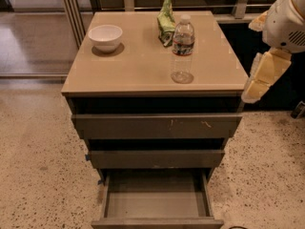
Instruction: Place water bottle into bottom drawer
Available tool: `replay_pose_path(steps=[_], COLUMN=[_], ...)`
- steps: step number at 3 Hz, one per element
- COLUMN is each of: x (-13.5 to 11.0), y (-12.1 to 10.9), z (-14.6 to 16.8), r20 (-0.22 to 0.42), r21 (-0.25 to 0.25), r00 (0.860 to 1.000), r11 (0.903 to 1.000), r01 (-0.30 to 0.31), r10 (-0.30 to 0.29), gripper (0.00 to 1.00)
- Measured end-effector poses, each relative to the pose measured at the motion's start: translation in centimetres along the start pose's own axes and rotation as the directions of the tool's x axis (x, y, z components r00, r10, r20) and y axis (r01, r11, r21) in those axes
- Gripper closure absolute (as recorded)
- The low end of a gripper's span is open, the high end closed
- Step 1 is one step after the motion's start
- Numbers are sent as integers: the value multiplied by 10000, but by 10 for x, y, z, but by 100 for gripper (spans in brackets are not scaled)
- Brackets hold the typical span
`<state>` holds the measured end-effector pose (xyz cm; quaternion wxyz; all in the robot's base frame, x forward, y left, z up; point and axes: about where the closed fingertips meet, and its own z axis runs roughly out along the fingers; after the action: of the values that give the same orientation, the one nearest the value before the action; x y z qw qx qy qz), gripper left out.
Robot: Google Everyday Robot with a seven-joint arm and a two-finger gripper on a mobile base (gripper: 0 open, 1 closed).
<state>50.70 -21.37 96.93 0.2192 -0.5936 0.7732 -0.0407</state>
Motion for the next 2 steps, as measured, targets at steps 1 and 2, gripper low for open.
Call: replay_pose_path(steps=[1, 2], x=[-27, -56], y=[-71, -112], z=[36, 57], r20=[1556, 3298], r21=[483, 394], r00=[9864, 9398], r11=[9970, 9933], r01=[-612, -1083], r10=[530, 893], gripper=[0, 0])
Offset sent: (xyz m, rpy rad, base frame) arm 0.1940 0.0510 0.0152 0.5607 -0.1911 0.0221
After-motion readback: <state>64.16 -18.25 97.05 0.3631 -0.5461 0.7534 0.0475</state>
